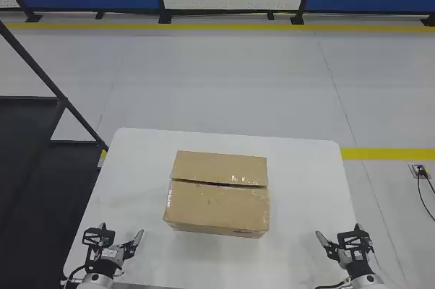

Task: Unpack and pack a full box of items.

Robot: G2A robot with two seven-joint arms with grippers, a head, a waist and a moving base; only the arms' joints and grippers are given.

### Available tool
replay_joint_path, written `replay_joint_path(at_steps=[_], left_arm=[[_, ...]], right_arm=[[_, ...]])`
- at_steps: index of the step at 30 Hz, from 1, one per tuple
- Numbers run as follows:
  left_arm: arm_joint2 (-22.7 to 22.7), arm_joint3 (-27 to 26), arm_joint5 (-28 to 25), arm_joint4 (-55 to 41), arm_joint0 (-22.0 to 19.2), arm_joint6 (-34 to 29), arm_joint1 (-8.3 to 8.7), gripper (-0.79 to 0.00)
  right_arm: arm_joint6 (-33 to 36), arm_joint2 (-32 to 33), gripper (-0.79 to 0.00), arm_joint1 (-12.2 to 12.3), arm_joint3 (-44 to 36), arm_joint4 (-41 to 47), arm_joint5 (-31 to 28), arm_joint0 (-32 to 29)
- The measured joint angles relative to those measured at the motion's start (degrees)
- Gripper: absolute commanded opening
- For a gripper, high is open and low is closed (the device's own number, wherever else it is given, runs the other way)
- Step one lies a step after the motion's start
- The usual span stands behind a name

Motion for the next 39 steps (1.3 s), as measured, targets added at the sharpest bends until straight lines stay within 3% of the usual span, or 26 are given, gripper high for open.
replay_joint_path(at_steps=[7,11,15,22,25,35,39], left_arm=[[0.1,0.1,-0.3,-0.4,-0.2,0.2,-0.05,0.000],[-0.4,-0.5,0.5,-4.3,-1.5,1.0,-0.38,0.000],[-2.2,-2.8,-0.7,-7.3,-1.8,2.0,-0.42,0.000],[-7.7,-8.3,-8.8,-22.3,-3.4,-0.9,-0.31,0.000],[-8.8,-9.9,-9.6,-24.0,-3.5,-3.2,-0.21,0.000],[-8.7,-9.8,-9.3,-23.8,-3.6,-3.1,-0.22,0.000],[-7.0,-10.2,-8.6,-23.9,-6.4,-4.5,-0.32,0.000]], right_arm=[[0.3,-0.5,0.000,0.0,-0.5,-0.3,-1.0,0.2],[3.0,-1.3,0.000,0.2,-4.1,-1.6,-6.2,1.2],[6.1,-0.1,0.000,0.6,-9.6,3.0,-14.5,1.3],[23.1,0.7,0.000,1.5,-19.3,16.9,-28.6,5.9],[28.9,0.4,0.000,1.6,-19.8,18.5,-28.8,7.2],[25.5,0.8,0.000,1.4,-19.2,18.9,-28.1,7.4],[24.5,-1.9,0.000,1.1,-14.3,28.5,-25.0,11.9]])
